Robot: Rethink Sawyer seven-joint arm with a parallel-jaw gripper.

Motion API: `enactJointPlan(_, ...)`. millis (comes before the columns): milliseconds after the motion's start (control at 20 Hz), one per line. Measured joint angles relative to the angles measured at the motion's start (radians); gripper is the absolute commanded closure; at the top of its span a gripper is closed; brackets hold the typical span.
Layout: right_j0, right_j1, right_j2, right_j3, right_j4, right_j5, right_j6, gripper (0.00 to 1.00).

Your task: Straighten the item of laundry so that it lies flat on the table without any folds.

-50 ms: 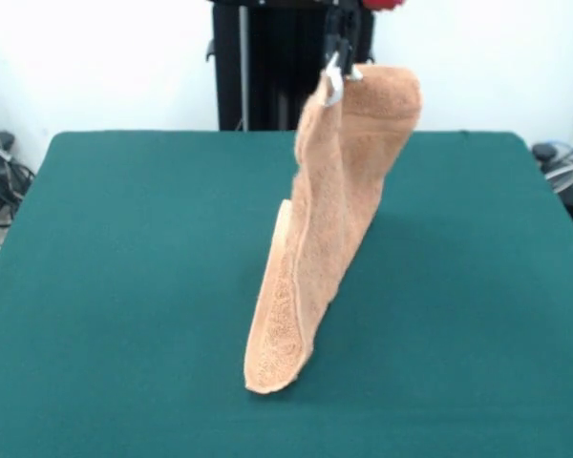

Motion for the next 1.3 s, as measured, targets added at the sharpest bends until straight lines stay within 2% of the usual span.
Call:
enactJointPlan(500,0.022,0.048,-0.004,-0.012,0.009,-0.023,0.0,1.0)
enactJointPlan(900,0.103,0.075,-0.022,-0.035,0.04,-0.023,0.0,1.0)
enactJointPlan(1300,0.194,0.163,-0.041,-0.081,0.13,-0.081,0.001,1.0)
